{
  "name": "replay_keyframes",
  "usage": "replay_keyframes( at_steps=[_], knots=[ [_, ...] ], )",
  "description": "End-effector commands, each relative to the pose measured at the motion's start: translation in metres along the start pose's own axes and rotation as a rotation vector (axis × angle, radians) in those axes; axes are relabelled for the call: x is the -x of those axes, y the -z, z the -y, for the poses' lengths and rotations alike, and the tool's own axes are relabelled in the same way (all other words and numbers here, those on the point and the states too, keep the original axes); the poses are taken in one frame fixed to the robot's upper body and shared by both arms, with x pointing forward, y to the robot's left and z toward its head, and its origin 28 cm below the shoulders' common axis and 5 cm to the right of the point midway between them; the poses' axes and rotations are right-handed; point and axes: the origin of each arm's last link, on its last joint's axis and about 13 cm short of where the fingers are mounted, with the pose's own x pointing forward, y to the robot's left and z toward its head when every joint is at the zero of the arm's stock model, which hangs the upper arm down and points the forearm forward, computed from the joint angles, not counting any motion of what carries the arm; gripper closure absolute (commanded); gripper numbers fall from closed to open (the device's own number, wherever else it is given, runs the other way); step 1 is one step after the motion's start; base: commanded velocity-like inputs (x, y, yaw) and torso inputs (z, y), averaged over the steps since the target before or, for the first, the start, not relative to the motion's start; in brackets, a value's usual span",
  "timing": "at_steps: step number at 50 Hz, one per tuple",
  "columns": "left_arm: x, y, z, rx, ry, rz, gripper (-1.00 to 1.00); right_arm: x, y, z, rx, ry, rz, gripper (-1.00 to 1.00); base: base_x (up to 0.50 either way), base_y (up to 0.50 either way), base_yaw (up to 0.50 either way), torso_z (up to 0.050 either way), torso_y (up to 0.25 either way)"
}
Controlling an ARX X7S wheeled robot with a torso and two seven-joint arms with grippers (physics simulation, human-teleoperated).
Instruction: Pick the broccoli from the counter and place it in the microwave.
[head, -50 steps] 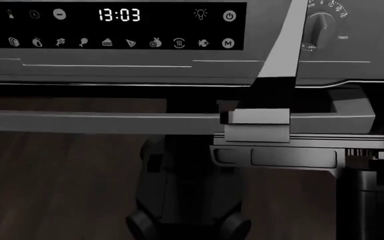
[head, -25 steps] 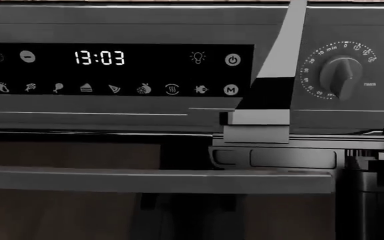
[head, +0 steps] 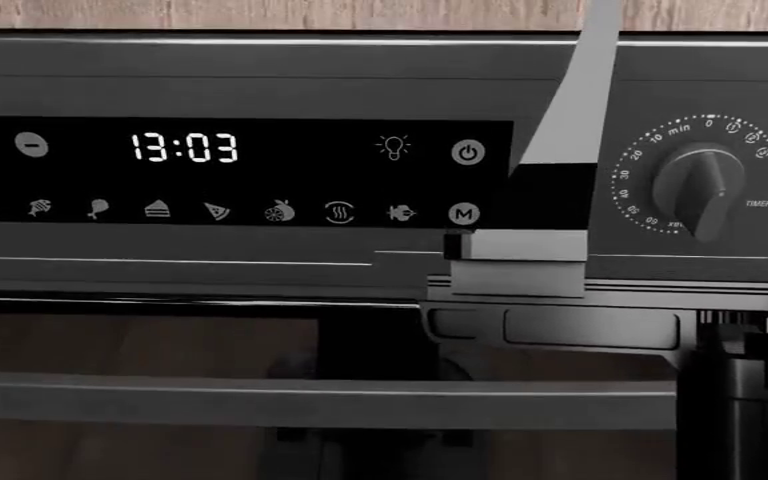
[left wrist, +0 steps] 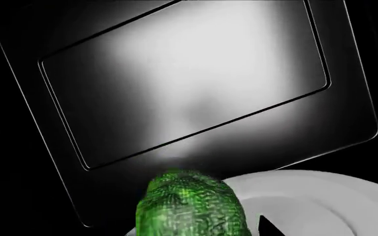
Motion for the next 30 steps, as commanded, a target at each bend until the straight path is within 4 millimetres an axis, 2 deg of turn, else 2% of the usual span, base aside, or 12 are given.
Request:
replay_keyframes(
  at_steps=[1, 12, 23, 30],
  knots=[
    [-0.002, 0.0, 0.012, 0.008, 0.052, 0.015, -1.0, -0.005, -0.004, -0.002, -0.018, -0.023, 0.052, -1.0, 0.0, 0.0, 0.0, 0.0, 0.0],
    [-0.001, -0.005, 0.008, -0.004, 0.032, 0.037, -1.0, -0.005, -0.003, -0.003, -0.024, -0.023, 0.053, -1.0, 0.0, 0.0, 0.0, 0.0, 0.0],
    [0.023, -0.055, -0.007, 0.145, 0.101, 0.219, -1.0, -0.005, -0.002, -0.004, -0.031, -0.029, 0.055, -1.0, 0.0, 0.0, 0.0, 0.0, 0.001],
    [0.024, -0.057, -0.017, 0.175, 0.106, 0.248, -1.0, -0.007, -0.001, -0.005, -0.036, -0.034, 0.057, -1.0, 0.0, 0.0, 0.0, 0.0, 0.0]
  ],
)
